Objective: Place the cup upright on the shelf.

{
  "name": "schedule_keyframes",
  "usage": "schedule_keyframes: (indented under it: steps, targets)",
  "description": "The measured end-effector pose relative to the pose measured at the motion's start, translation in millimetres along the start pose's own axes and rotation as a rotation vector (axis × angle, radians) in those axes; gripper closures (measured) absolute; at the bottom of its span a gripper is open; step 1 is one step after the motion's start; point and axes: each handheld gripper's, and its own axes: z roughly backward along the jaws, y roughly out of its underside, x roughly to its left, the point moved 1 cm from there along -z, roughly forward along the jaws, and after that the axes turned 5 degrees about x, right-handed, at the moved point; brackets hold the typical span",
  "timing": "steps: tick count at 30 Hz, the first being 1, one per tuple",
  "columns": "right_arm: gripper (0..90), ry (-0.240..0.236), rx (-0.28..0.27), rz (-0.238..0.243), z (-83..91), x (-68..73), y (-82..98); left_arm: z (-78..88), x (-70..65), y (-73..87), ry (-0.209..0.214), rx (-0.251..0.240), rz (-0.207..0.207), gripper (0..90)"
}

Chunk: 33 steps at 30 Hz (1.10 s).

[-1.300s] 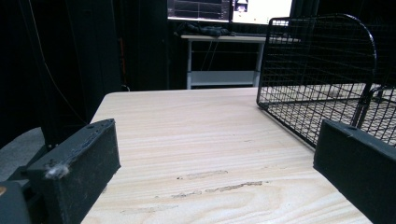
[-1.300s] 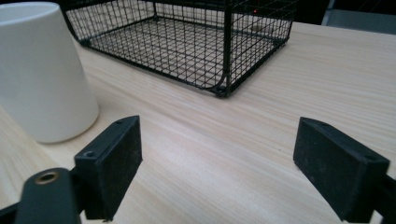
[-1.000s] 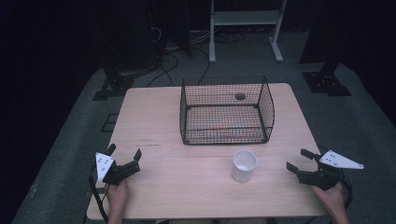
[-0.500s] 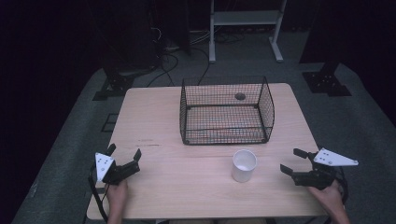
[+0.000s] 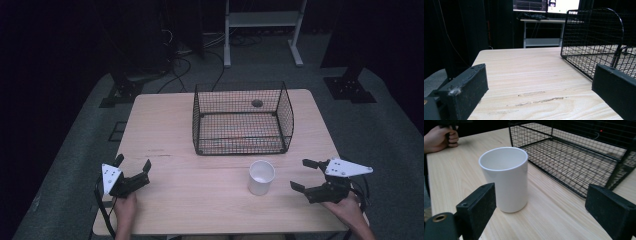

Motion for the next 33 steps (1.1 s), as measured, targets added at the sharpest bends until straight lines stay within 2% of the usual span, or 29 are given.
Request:
schedule_keyframes:
  steps: [4, 5, 17, 25, 33]
  targets:
    - [8.8, -0.033, 0.018, 0.005, -5.5, 3.4, -2.1, 0.1, 0.1, 0.0, 0.001, 0.000, 0.000, 0.0]
    - [8.8, -0.055, 0.012, 0.007, -7.1, 5.9, -4.9, 0.0, 0.1, 0.0, 0.001, -0.001, 0.001, 0.0]
    - [7.2, -0.130, 0.041, 0.032, -24.3, 16.6, -17.7, 0.1, 0.4, 0.0, 0.002, -0.002, 0.003, 0.0]
    - [2.6, -0.159, 0.065, 0.048, -36.2, 22.3, -22.3, 0.2, 0.6, 0.0, 0.003, -0.002, 0.004, 0.0]
    - [2.4, -0.175, 0.081, 0.055, -48.9, 26.0, -25.3, 0.2, 0.8, 0.0, 0.003, -0.003, 0.006, 0.0]
